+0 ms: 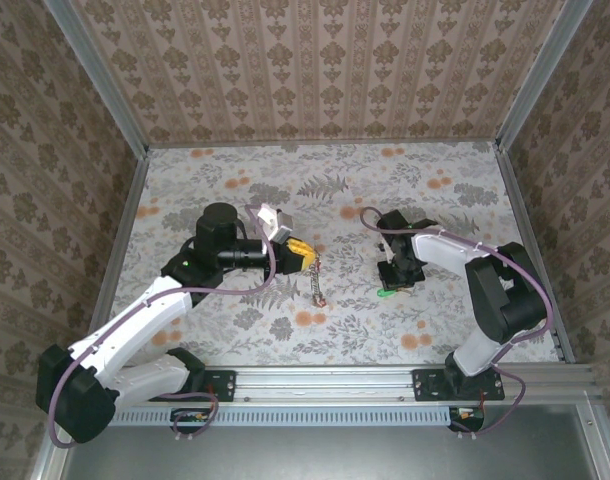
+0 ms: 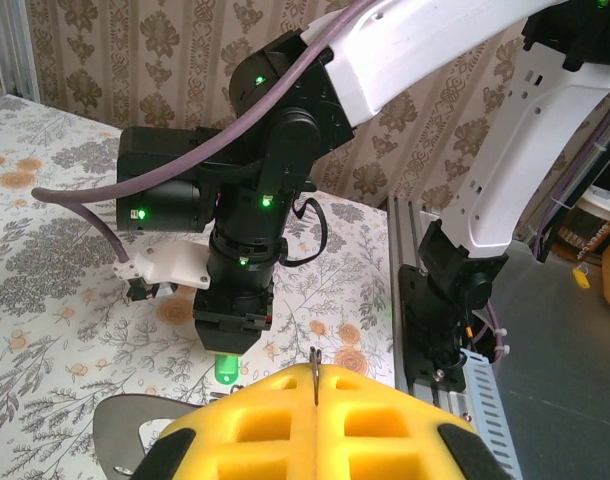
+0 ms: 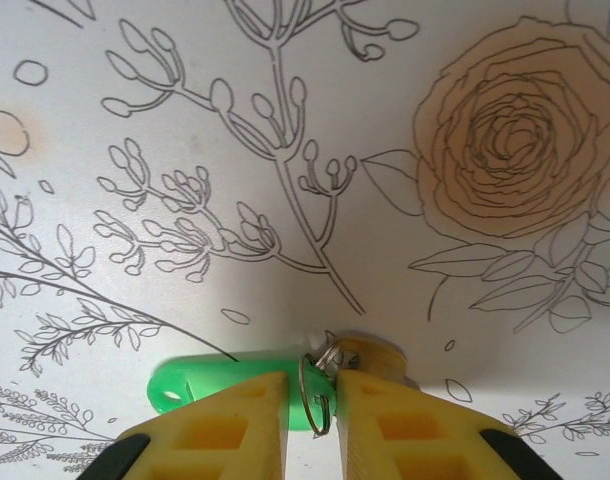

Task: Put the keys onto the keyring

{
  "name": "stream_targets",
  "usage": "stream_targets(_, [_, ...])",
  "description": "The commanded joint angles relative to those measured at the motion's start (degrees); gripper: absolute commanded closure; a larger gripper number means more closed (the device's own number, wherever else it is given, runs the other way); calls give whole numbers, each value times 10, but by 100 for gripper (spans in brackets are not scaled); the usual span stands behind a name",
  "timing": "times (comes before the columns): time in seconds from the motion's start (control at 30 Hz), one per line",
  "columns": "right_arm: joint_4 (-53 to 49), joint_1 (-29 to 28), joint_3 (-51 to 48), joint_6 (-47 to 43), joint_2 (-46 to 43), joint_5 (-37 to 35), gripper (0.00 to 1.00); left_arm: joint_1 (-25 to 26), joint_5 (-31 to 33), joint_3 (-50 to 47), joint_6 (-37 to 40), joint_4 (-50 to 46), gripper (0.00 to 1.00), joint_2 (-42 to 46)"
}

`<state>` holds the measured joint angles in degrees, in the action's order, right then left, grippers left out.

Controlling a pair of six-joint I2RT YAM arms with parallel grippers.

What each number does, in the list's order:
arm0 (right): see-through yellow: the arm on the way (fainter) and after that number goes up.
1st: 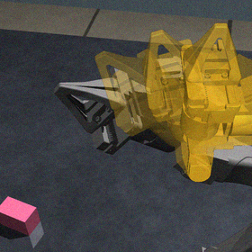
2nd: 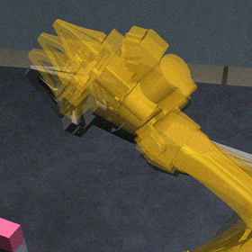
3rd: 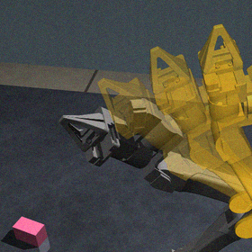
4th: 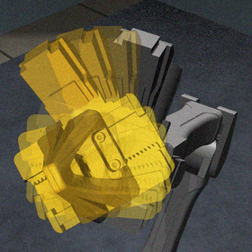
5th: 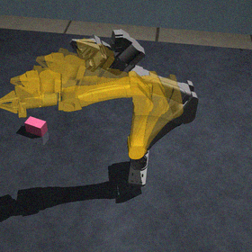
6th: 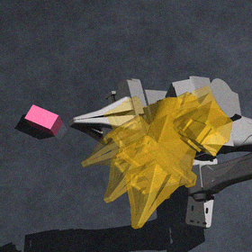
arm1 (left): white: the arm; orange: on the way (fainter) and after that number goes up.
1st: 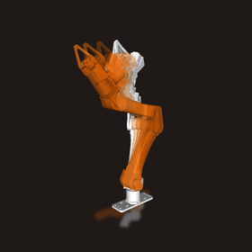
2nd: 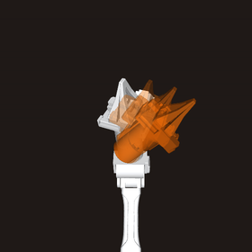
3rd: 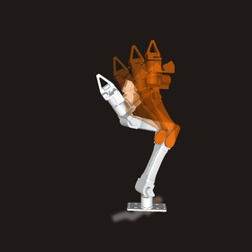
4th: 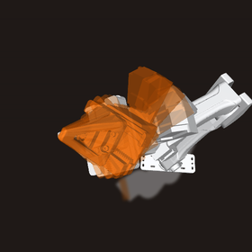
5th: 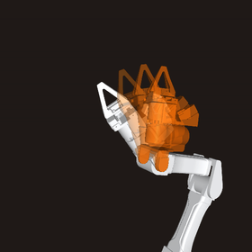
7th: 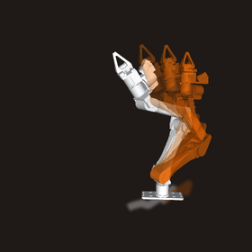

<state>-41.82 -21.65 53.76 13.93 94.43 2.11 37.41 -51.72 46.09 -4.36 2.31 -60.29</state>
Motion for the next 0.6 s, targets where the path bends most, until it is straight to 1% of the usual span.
stream_targets(0.0, [3,-9,-5,15,-17,-11,81,-4,-18,-5,-10,25,100,13])
stream_targets(0.33, [4,-12,-9,18,-34,-38,80,-4,-22,-5,-13,25,100,14])
stream_targets(0.57, [8,-13,-9,14,-24,-34,82,-3,-23,-4,-13,26,100,14])
